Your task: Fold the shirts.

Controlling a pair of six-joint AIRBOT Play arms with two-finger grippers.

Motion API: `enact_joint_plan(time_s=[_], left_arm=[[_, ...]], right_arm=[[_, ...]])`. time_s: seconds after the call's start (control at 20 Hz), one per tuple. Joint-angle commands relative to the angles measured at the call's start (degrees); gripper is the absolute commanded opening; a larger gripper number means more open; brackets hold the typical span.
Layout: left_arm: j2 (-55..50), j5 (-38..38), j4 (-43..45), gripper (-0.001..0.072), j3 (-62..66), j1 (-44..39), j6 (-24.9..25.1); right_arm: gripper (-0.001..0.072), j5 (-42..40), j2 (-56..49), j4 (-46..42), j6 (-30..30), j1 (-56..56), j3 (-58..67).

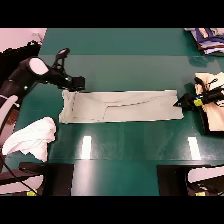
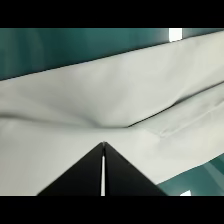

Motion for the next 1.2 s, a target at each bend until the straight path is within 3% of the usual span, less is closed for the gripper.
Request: enact_joint_plan(time_s=[0.0, 0.2, 0.5, 0.8, 1.15], left_arm=[[-4.0, 4.7, -2.4, 0.0024, 1.5, -5.8, 0.1], [-13.9, 5.1, -6.3, 0.0024, 10.4, -12.2, 0.1], [-25.0, 4.9, -6.3, 0.0024, 17.4, -20.5, 0.1], [-26.6, 3.7, -5.9, 0.0024, 17.4, -21.3, 0.1], [-25.9, 1.8, -2.3, 0.0024, 17.4, -20.1, 0.1]], right_arm=[[0.0039, 0.4, -0.3, -0.2, -2.6, 2.1, 0.6], [0.0017, 5.0, 4.3, 4.2, -5.3, 3.3, 5.5], [0.0016, 6.8, 14.8, 7.1, 1.4, 11.1, 16.5], [0.0016, 6.4, 16.9, 7.1, 3.8, 21.4, 26.1], [0.0016, 4.1, 16.8, 7.1, 3.7, 30.9, 28.5]])
